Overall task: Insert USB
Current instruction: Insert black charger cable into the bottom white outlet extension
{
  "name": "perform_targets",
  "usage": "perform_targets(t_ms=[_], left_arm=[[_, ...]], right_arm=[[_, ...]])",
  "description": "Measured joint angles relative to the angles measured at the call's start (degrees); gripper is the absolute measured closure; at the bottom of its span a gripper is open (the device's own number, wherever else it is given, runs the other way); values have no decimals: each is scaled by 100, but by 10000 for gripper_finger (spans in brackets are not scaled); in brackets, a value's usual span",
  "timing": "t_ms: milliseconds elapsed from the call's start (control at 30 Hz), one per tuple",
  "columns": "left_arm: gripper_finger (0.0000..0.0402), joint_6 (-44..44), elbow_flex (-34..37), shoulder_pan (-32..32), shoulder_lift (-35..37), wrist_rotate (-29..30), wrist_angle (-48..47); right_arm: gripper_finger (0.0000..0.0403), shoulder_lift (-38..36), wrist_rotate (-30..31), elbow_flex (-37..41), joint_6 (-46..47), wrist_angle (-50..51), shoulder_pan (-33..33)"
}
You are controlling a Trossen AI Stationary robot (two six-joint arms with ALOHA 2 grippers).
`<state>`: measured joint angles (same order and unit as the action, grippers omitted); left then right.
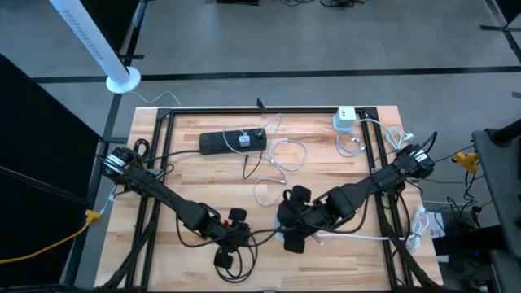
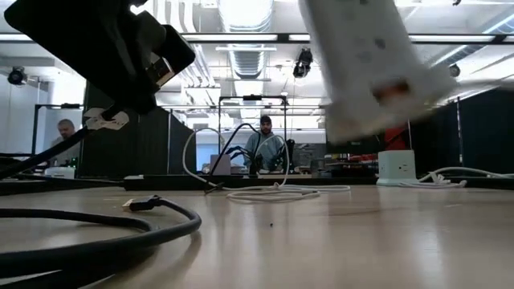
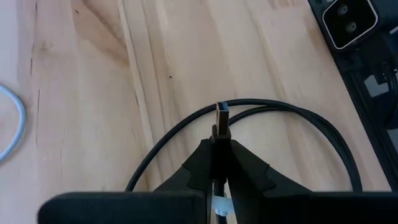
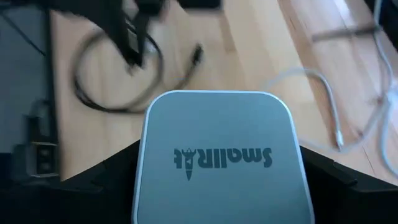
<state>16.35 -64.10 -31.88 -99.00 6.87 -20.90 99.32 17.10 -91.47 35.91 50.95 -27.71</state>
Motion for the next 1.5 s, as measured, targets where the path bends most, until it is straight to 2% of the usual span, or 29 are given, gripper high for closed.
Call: perform_targets(t_ms=[233, 467, 700, 900, 1267, 1400, 1500], left_arm=[[380, 89, 0, -7, 0, 2, 12], [380, 89, 0, -7, 0, 2, 19], [380, 93, 0, -7, 0, -34, 32], [376, 101, 0, -7, 0, -39, 75], [289, 91, 0, 0, -2, -42, 73], [277, 89, 0, 0, -2, -45, 49], [275, 70, 0, 0, -2, -46, -65]], right_arm=[[111, 21, -38, 596, 867, 15, -472], [111, 14, 716, 1131, 1859, -293, -960], [111, -25, 666, 1660, 2322, -390, -1239], [111, -16, 414, 1631, 2170, -289, -1364], [109, 25, -17, 1084, 1314, 184, -1368], [46, 10, 162, 1011, 1199, 404, -1348], [17, 8, 294, 1011, 1107, 542, -1354]])
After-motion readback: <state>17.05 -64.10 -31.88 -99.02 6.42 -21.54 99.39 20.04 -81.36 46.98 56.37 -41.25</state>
